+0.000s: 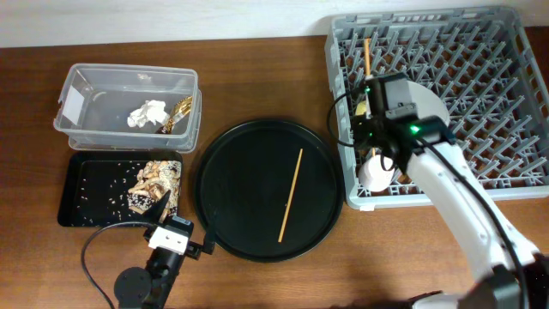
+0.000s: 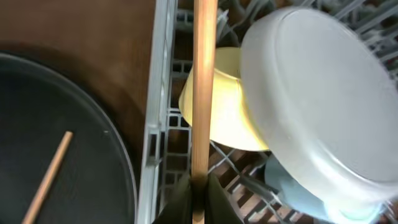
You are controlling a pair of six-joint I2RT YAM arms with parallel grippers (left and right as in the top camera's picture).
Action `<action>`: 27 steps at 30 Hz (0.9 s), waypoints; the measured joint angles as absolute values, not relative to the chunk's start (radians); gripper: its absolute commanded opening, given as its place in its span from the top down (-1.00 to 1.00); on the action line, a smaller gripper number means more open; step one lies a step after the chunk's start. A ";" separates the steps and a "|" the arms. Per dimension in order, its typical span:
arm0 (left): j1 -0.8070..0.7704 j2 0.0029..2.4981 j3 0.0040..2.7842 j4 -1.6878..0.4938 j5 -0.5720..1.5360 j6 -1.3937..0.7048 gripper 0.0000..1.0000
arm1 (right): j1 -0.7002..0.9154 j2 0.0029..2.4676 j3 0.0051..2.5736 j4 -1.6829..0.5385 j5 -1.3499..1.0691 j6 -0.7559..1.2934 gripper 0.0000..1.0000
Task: Sort waste into correct bins and load items into the dishwasher rack
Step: 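Pick up the wooden chopsticks with the right gripper and put them in the rack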
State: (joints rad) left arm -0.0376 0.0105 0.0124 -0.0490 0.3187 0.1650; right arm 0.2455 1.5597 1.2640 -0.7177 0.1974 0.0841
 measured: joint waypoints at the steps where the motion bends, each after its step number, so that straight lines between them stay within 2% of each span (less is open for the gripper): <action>1: -0.038 0.010 0.012 -0.049 0.318 0.165 -0.99 | 0.245 1.589 1.264 -0.710 0.198 0.078 0.26; 2: -0.038 0.010 0.012 -0.049 0.318 0.165 -0.99 | 0.246 1.621 1.263 -0.713 0.193 0.066 0.09; 3: -0.038 0.010 0.012 -0.049 0.318 0.165 -0.99 | 0.250 1.628 1.260 -0.725 0.180 0.064 0.01; 5: -0.038 0.010 0.012 -0.049 0.318 0.165 -0.99 | 0.279 1.607 1.261 -0.778 0.118 0.085 -0.05; 8: -0.038 0.010 0.012 -0.049 0.318 0.165 -0.99 | 0.372 1.548 1.264 -0.865 0.005 0.229 -0.10; 10: -0.038 0.011 0.012 -0.049 0.318 0.165 -0.99 | 0.486 1.551 1.246 -0.875 -0.071 0.376 -0.14; 12: -0.038 0.011 0.012 -0.049 0.318 0.165 -0.99 | 0.625 1.625 1.185 -0.770 -0.099 0.589 -0.11; 13: -0.038 0.011 0.012 -0.049 0.318 0.165 -0.99 | 0.644 1.657 1.178 -0.753 -0.103 0.625 0.00; 14: -0.038 0.011 0.012 -0.049 0.318 0.165 -0.99 | 0.690 1.761 1.171 -0.721 -0.092 0.734 0.23; 17: -0.038 0.010 0.012 -0.049 0.318 0.165 -0.99 | 0.701 1.895 1.172 -0.689 -0.064 0.830 0.53; 18: -0.038 0.010 0.012 -0.049 0.318 0.165 -0.99 | 0.701 1.895 1.173 -0.686 -0.061 0.848 0.68; 19: -0.038 0.010 0.012 -0.049 0.318 0.165 -0.99 | 0.701 1.900 1.172 -0.693 -0.049 0.868 0.92; 23: -0.038 0.010 0.012 -0.049 0.318 0.165 -0.99 | 0.698 1.896 1.174 -0.718 -0.046 0.862 0.92; 25: -0.038 0.010 0.012 -0.049 0.318 0.165 -0.99 | 0.669 1.836 1.175 -0.765 -0.039 0.772 0.92; 27: -0.038 0.010 0.012 -0.049 0.318 0.165 -0.99 | 0.567 1.621 1.235 -0.774 -0.033 0.575 0.92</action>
